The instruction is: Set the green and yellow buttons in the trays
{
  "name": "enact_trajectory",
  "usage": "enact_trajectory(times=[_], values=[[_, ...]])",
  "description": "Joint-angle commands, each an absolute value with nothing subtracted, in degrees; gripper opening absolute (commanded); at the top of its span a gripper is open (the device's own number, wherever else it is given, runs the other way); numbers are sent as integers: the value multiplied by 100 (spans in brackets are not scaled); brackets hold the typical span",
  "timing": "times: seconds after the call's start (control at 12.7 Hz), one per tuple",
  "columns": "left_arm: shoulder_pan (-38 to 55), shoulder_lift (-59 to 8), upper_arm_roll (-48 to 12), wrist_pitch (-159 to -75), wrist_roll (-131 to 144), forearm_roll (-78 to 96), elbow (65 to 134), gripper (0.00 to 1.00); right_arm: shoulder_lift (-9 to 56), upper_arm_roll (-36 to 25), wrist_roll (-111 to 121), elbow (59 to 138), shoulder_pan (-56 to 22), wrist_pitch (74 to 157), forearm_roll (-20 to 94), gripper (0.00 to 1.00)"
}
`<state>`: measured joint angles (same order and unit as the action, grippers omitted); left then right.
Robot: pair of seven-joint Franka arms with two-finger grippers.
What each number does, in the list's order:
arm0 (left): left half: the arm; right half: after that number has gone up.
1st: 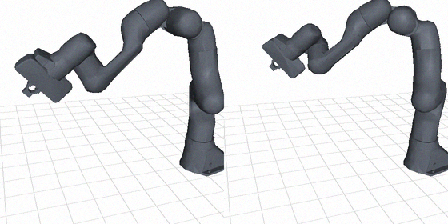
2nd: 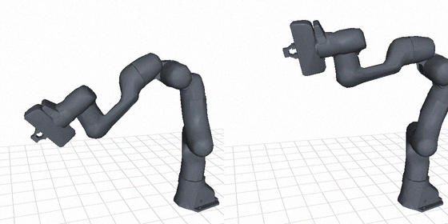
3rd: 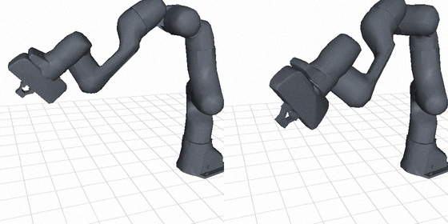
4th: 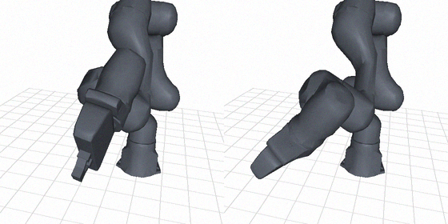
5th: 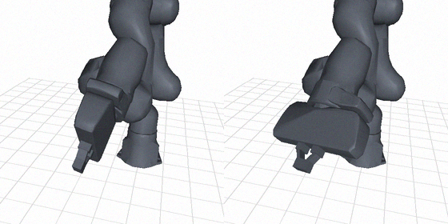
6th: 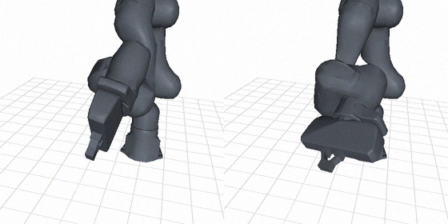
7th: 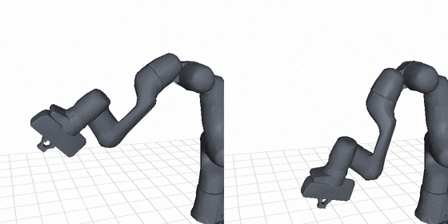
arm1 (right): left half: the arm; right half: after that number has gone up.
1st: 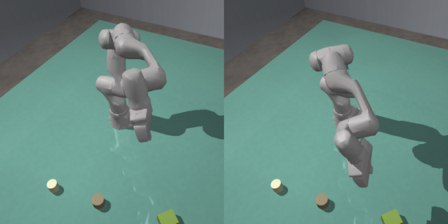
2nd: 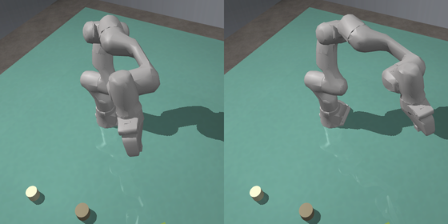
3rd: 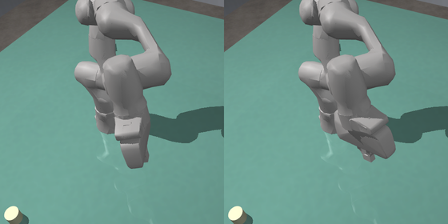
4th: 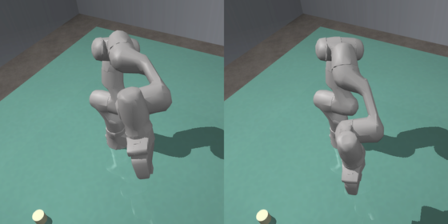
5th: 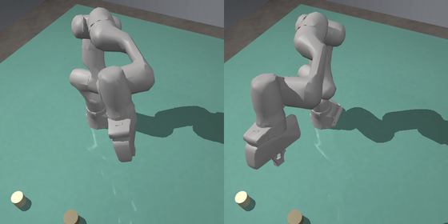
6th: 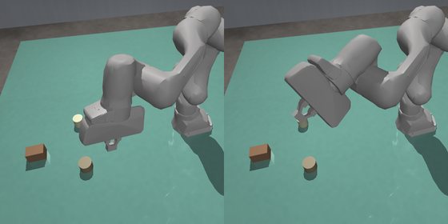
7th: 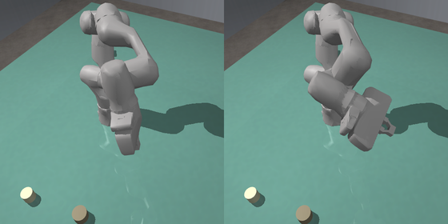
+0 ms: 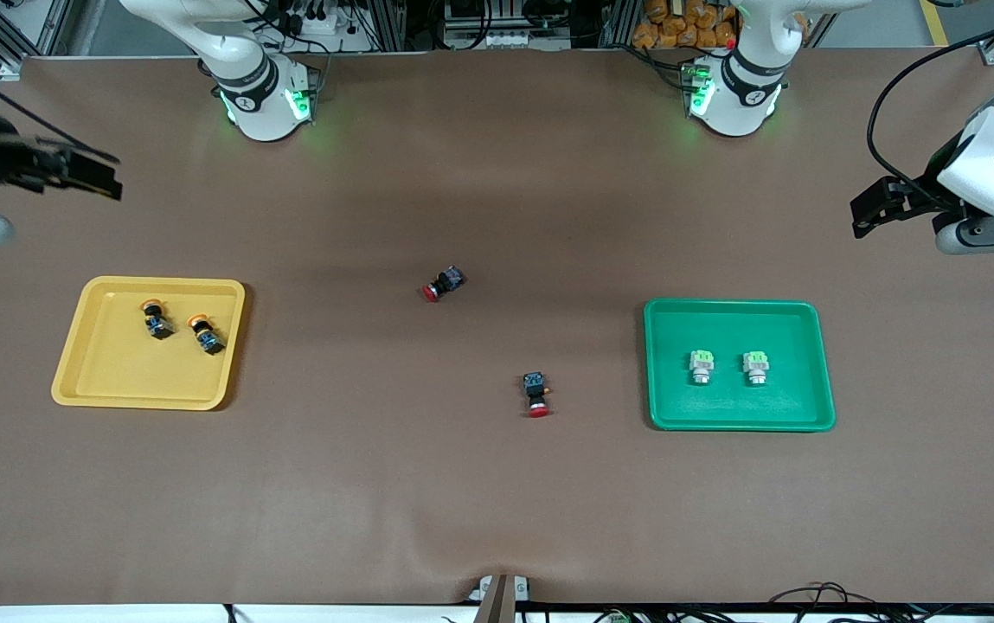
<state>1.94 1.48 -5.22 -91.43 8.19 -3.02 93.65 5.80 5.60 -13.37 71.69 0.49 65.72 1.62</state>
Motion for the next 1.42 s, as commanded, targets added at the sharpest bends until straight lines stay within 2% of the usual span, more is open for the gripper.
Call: enact_trajectory(times=[0.0,0.24,0.32,0.71,1.34], values=[[176,500,-536,-9412,800,-202,9825,100,-42,458,-1485,7627,79,6740,114,100],[185,545,-536,-9466,800,-202,9896,100,-763,247,-1512,8662,53,7696,114,100],[193,545,-536,-9466,782,-211,9879,100,-773,211,-1477,8736,53,7743,114,100],[141,536,-510,-9422,756,-193,9677,100,-458,176,-993,8184,35,7682,-9,100],[149,466,-510,-8851,844,79,9115,100,-387,176,-967,8165,-35,7576,0,100]])
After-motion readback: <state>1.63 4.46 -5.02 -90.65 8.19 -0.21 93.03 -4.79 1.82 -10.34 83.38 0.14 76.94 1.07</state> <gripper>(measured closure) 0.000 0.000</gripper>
